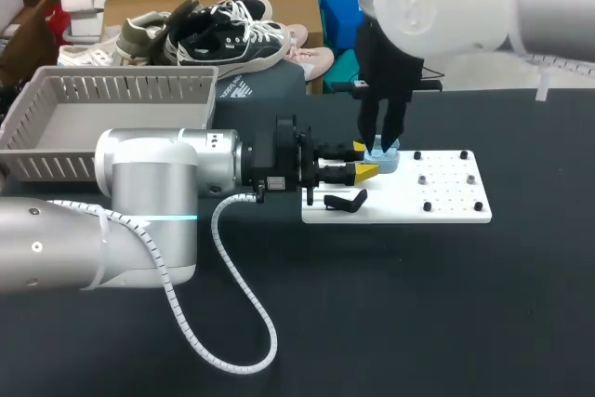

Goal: Pick up each earbud case from the left stands, insert the matching earbuds, close the lid, and place the case in the box.

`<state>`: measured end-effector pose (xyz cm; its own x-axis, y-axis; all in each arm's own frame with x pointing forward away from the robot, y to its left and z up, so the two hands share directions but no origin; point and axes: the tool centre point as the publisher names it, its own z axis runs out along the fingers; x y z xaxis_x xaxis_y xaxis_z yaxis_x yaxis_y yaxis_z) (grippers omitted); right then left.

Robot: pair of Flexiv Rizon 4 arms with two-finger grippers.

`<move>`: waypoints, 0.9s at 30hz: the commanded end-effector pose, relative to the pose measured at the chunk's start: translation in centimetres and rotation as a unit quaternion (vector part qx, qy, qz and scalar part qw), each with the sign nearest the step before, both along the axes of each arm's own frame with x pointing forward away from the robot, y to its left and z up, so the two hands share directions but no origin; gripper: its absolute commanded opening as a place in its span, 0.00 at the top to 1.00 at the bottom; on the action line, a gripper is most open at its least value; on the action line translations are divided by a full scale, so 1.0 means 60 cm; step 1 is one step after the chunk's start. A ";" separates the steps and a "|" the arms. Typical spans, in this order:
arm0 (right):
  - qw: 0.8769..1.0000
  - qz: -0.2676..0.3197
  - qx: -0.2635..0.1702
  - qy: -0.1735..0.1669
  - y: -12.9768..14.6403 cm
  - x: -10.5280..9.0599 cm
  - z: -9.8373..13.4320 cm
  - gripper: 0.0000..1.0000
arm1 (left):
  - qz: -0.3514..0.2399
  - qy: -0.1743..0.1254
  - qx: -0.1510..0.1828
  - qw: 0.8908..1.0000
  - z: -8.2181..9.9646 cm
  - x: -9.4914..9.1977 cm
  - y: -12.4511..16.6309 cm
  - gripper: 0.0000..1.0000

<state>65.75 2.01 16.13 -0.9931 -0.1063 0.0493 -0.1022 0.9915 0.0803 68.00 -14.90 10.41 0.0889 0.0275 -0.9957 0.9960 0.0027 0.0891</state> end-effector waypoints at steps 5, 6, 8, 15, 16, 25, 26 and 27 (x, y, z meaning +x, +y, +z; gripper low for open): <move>1.000 0.000 0.000 0.001 -0.001 0.004 -0.007 1.00 | 0.002 -0.001 0.000 1.000 0.000 -0.002 0.000 1.00; 1.000 0.000 0.000 0.001 -0.001 0.004 -0.008 1.00 | 0.002 -0.001 0.000 1.000 0.000 -0.002 0.000 1.00; 1.000 -0.001 0.001 0.002 -0.002 0.005 -0.010 1.00 | 0.002 -0.001 0.000 1.000 0.000 -0.002 0.000 1.00; 1.000 -0.002 0.002 0.001 -0.001 0.006 -0.012 1.00 | 0.002 -0.001 0.000 1.000 0.000 -0.002 0.000 1.00; 1.000 -0.002 0.002 0.001 -0.001 0.006 -0.013 1.00 | 0.002 -0.001 0.000 1.000 0.000 -0.002 0.000 1.00; 1.000 0.000 0.003 0.007 0.000 0.006 -0.022 1.00 | 0.002 -0.001 0.000 1.000 0.000 -0.002 0.000 1.00; 1.000 0.000 0.003 0.007 0.000 0.007 -0.022 1.00 | 0.002 -0.001 0.000 1.000 0.000 -0.002 0.000 1.00; 1.000 -0.001 0.003 0.008 0.000 0.007 -0.022 1.00 | 0.002 -0.001 0.000 1.000 0.000 -0.002 0.000 1.00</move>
<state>66.04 1.97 14.88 -0.9926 -0.1052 0.0606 -0.0997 0.9911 0.0882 67.99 -14.90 10.39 0.0889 0.0278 -0.9957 0.9960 0.0027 0.0890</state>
